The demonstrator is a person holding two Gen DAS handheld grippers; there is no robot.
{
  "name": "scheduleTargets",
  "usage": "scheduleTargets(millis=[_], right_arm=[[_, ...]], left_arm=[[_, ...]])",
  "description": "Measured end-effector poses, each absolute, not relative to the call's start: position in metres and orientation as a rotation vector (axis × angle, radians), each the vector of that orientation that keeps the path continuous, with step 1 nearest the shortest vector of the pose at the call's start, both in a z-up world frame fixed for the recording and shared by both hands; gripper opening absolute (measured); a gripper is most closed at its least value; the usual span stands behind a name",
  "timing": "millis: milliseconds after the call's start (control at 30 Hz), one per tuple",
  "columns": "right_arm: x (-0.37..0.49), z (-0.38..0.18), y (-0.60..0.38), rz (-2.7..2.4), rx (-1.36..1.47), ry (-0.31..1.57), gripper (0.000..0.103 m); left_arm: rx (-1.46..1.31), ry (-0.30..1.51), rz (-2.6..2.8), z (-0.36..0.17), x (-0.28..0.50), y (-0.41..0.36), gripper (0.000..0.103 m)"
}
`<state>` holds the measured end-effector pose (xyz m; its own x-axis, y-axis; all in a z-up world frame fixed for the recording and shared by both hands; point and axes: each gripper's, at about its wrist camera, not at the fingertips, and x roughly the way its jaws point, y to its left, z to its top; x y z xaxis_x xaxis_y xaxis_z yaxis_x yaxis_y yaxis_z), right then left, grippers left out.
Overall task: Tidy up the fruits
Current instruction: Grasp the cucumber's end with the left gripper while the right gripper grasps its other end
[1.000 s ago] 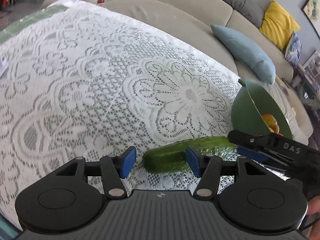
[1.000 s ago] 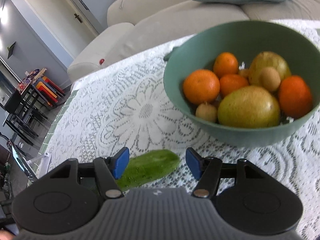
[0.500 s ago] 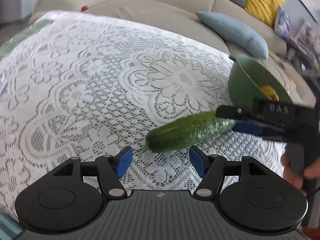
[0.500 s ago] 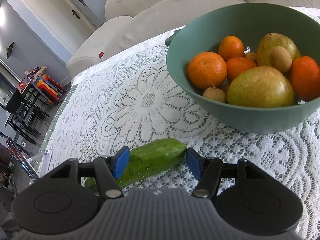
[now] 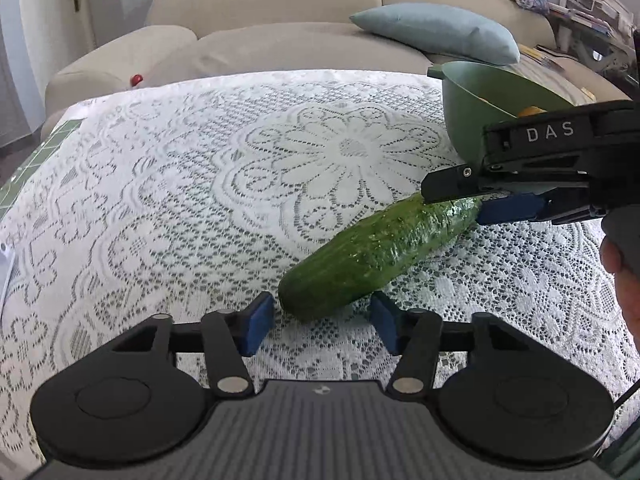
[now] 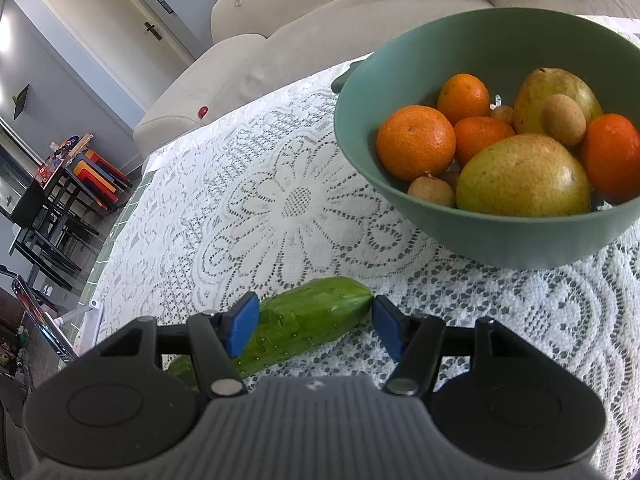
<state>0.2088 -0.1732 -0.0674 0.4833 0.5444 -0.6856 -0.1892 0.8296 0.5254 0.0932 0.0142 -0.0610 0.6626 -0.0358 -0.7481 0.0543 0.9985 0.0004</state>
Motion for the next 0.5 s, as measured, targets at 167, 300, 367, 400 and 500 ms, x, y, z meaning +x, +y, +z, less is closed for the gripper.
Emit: scheduleTargets(millis=[167,300,367,400,500], right_arm=[[0.2098,-0.072,-0.175,0.44,0.466,0.973,0.062],[0.2081,-0.0728,-0.174,0.412,0.491,0.957,0.061],[0.2073,-0.0728,-0.1723,0.401,0.488,0.945,0.061],[0.208,-0.0728,-0.172,0.396,0.491,0.941,0.061],[0.2087,-0.0741,-0.172,0.383,0.51,0.929,0.061]], left_arm=[[-0.002,0.837,-0.091,-0.06,0.0951,0.0203,0.059],[0.002,0.826,-0.109,-0.0609,0.0965,0.0227,0.06],[0.005,0.821,-0.119,-0.0617,0.0979,0.0226,0.065],[0.008,0.818,-0.126,-0.0623,0.0988,0.022,0.067],[0.032,0.806,-0.132,-0.0647,0.1001,0.02,0.069]])
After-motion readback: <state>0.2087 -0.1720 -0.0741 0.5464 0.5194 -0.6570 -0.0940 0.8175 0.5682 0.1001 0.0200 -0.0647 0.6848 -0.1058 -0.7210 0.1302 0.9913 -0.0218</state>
